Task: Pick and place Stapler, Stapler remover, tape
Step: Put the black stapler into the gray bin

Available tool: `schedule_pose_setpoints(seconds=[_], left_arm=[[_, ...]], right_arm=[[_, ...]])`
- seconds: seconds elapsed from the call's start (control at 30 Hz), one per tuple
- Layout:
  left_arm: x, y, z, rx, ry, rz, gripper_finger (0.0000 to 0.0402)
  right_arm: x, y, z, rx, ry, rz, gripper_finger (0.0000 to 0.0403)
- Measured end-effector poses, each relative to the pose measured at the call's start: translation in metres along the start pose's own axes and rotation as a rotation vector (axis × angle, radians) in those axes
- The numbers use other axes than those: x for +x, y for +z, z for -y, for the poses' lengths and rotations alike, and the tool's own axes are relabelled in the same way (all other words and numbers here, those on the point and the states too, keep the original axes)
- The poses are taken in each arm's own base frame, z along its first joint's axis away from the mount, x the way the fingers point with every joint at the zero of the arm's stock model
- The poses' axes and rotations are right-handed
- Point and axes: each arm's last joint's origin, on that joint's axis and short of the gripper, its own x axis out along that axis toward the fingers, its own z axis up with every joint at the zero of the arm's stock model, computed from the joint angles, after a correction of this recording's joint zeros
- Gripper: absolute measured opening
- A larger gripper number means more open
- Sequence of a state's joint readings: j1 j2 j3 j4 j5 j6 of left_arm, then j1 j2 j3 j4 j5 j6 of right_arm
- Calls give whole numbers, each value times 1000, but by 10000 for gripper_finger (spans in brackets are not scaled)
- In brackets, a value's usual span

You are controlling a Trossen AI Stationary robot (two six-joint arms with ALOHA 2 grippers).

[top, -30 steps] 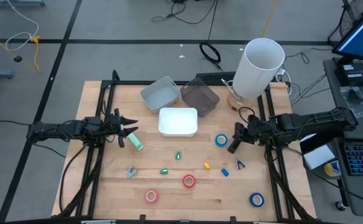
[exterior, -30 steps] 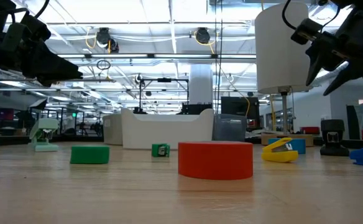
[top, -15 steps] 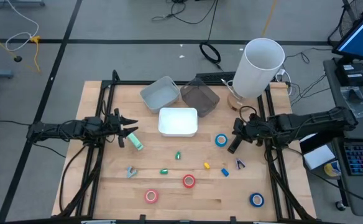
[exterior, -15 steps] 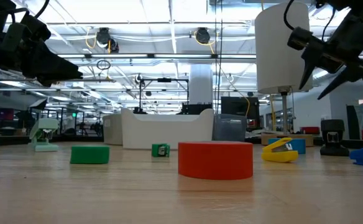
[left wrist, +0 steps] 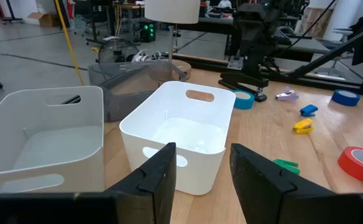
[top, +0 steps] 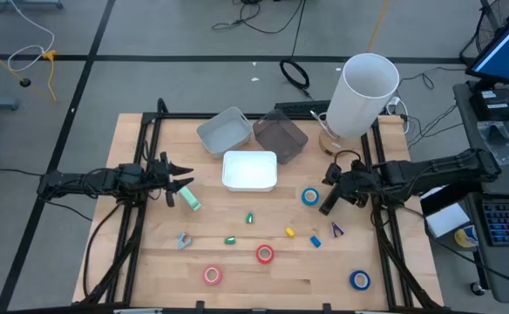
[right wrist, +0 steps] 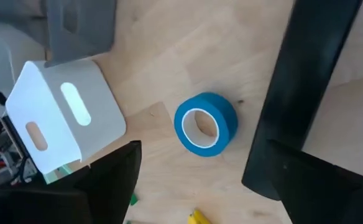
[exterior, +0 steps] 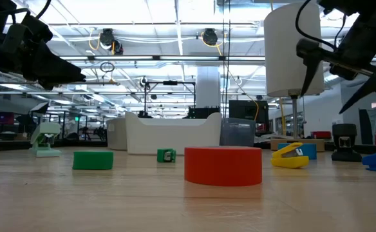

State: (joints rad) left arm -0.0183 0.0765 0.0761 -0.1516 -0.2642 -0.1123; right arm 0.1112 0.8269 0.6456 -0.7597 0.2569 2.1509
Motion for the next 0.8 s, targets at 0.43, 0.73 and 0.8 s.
schedule_pose_setpoints(seconds=[0.43, 0.73, 0.8], left_arm=[[0, 0, 0, 0, 0, 0, 152], [0, 0, 0, 0, 0, 0, 152], [0, 0, 0, 0, 0, 0, 152]], right_arm=[[-23, -11, -20, 150, -268, -18, 331], [-7, -17, -47, 177, -501, 98, 330], [1, -14, -49, 173, -532, 122, 330]])
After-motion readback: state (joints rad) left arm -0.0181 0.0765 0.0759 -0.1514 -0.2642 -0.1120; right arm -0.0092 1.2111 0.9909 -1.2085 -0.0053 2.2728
